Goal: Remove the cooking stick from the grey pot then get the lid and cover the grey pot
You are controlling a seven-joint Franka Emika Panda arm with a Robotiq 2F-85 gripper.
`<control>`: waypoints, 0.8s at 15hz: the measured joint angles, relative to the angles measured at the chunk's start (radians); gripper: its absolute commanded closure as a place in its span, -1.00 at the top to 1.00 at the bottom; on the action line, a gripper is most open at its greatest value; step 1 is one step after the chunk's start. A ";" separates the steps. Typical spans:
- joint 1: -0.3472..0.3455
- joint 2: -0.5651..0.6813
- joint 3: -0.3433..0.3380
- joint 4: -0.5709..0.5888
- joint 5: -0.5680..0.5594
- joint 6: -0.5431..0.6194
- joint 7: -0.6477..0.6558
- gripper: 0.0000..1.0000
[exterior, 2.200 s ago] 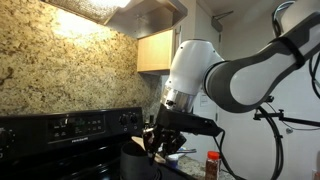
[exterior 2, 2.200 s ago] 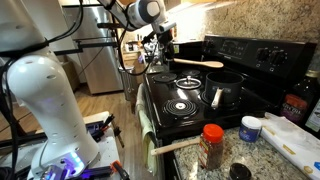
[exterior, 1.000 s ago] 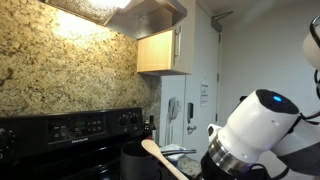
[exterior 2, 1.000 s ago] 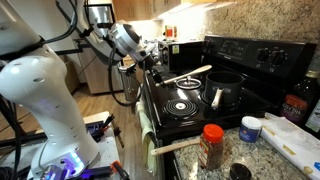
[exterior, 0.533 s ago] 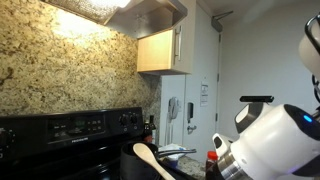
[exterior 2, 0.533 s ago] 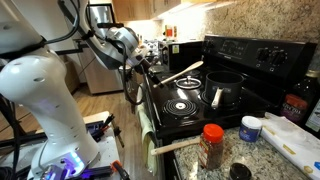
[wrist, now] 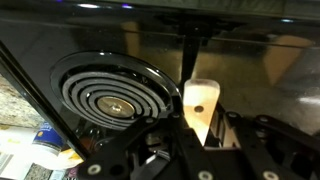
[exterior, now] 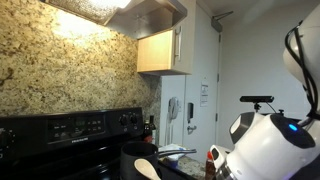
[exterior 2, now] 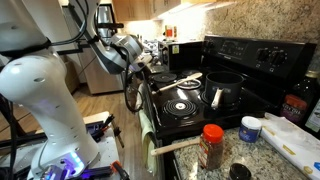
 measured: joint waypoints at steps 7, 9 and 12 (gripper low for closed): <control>0.000 0.056 -0.001 0.008 0.014 0.001 -0.001 -0.86; 0.000 0.094 -0.002 0.019 0.018 0.013 -0.006 -0.86; 0.000 0.153 -0.005 0.042 0.040 0.042 -0.037 -0.86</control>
